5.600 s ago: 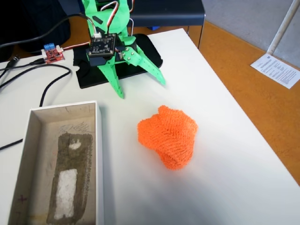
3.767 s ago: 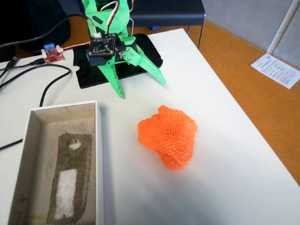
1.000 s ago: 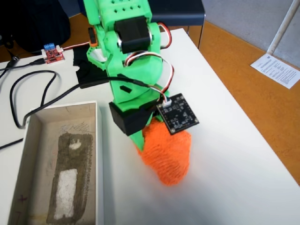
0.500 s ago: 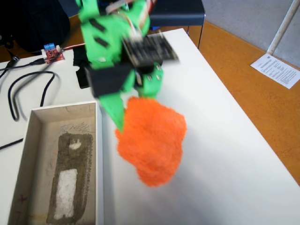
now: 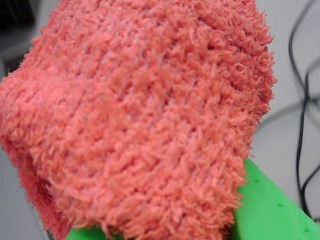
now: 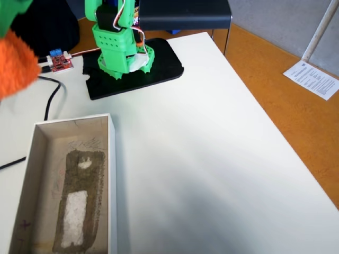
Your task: Remove orange objects from table
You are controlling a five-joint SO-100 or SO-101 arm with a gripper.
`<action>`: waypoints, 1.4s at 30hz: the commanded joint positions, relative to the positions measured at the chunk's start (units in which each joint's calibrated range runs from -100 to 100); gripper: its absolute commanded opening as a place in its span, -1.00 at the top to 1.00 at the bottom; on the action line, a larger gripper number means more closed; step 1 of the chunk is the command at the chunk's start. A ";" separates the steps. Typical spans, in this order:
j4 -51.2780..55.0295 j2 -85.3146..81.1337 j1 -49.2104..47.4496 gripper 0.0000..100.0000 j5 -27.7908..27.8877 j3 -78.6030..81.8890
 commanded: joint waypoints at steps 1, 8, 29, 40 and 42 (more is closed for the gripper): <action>-6.84 0.94 0.87 0.99 0.34 5.72; -14.95 3.80 0.28 0.99 2.10 14.44; -25.00 3.71 -2.30 0.99 1.76 22.09; -25.97 7.41 0.80 0.99 2.83 18.60; -25.40 6.90 0.36 0.99 2.54 17.93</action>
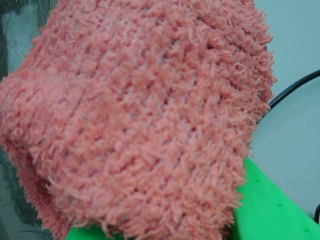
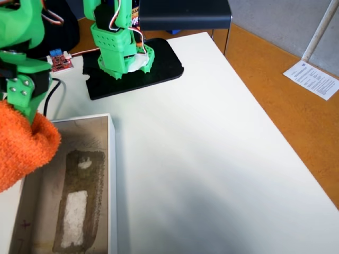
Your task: Remove orange objects from table
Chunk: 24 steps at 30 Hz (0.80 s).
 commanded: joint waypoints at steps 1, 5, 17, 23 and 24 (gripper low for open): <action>-0.10 -1.22 -0.81 0.99 -0.68 -4.57; -0.19 -0.05 0.23 0.99 0.00 -4.86; 4.60 -7.43 -23.43 1.00 -6.01 -13.10; 1.19 -21.95 -62.54 0.98 -4.05 -14.36; -2.94 -24.30 -68.24 0.87 -2.25 -10.96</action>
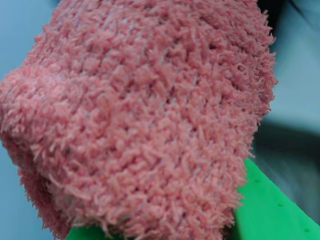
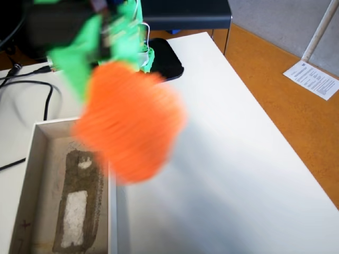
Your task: Remove orange objects from table
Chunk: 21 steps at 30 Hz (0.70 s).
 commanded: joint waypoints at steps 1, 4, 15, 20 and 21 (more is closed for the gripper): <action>-12.92 -11.32 -28.25 0.58 4.59 7.37; -14.22 -15.85 -41.85 -0.04 8.84 12.51; -13.57 -18.87 -36.68 -0.04 6.35 15.51; -4.01 -23.65 -21.30 -0.04 5.32 19.29; -0.68 -25.00 -17.38 -0.04 5.03 20.45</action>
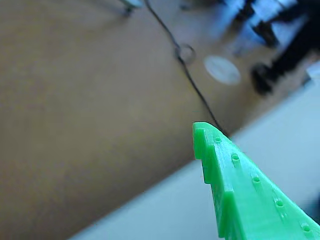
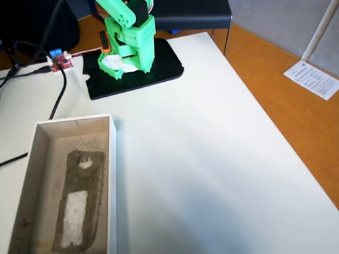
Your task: Remove orange objects from table
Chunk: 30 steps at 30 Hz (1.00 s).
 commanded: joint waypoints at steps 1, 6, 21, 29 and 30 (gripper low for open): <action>9.35 -5.43 14.31 -0.04 -1.22 3.47; 21.43 -18.43 32.35 -0.04 -5.71 21.69; 39.02 -41.35 42.55 -0.04 -14.90 50.18; 38.21 -41.43 39.22 -0.03 -24.47 53.66; 38.21 -41.43 38.78 -0.03 -24.42 53.66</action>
